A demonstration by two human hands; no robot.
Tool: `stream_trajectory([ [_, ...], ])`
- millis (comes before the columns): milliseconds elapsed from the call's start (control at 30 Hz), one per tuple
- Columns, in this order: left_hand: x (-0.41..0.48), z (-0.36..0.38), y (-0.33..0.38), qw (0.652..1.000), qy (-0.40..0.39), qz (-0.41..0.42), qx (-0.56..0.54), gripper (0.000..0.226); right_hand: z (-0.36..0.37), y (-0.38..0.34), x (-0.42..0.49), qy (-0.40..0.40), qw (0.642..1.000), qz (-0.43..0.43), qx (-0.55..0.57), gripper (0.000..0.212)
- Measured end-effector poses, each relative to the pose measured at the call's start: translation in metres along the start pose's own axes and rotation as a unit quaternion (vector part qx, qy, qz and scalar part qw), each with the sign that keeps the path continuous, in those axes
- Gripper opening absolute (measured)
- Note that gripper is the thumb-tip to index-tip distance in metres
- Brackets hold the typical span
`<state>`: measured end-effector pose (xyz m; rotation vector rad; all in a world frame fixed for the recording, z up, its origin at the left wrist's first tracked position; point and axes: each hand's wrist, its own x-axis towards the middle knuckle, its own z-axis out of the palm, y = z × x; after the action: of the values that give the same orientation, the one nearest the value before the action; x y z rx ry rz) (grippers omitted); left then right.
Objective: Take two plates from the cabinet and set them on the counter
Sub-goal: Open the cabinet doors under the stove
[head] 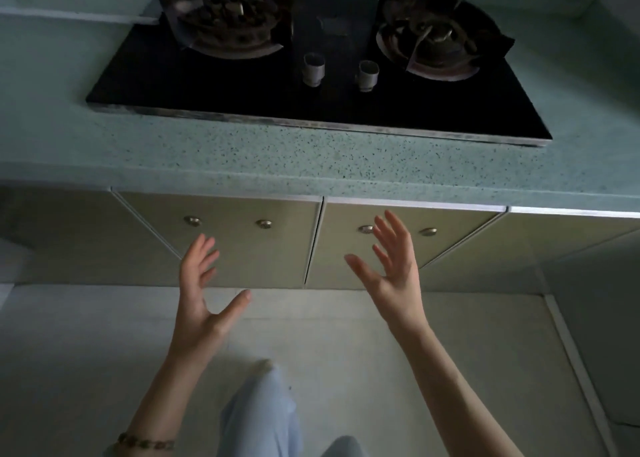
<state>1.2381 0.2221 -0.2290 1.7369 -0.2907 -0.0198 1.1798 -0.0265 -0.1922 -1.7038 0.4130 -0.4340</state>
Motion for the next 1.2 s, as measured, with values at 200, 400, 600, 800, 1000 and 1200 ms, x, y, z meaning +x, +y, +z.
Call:
stream_trajectory([
  [200,0.015,0.012,-0.085,0.996,-0.01,0.086,0.033,0.09,0.025,0.082,0.012,-0.016,0.995,-0.095,0.002,0.078],
  [400,0.034,0.029,-0.145,0.98,-0.027,0.184,0.074,0.089,0.038,0.126,0.03,-0.009,0.981,-0.195,0.011,0.075],
  [600,0.046,0.037,-0.158,0.949,-0.043,0.269,0.156,0.09,0.039,0.137,0.033,-0.027,0.963,-0.266,-0.034,0.075],
  [800,0.047,0.043,-0.136,0.963,-0.035,0.241,0.114,0.089,0.041,0.126,0.034,-0.053,0.971,-0.231,0.017,0.069],
  [1000,0.072,0.058,-0.079,0.967,0.027,0.079,-0.239,0.061,0.062,0.105,0.049,-0.091,0.967,-0.083,0.224,0.048],
  [1200,0.077,0.078,-0.055,0.908,0.029,-0.034,-0.418,0.046,0.081,0.086,0.067,-0.148,0.876,0.072,0.453,0.049],
])
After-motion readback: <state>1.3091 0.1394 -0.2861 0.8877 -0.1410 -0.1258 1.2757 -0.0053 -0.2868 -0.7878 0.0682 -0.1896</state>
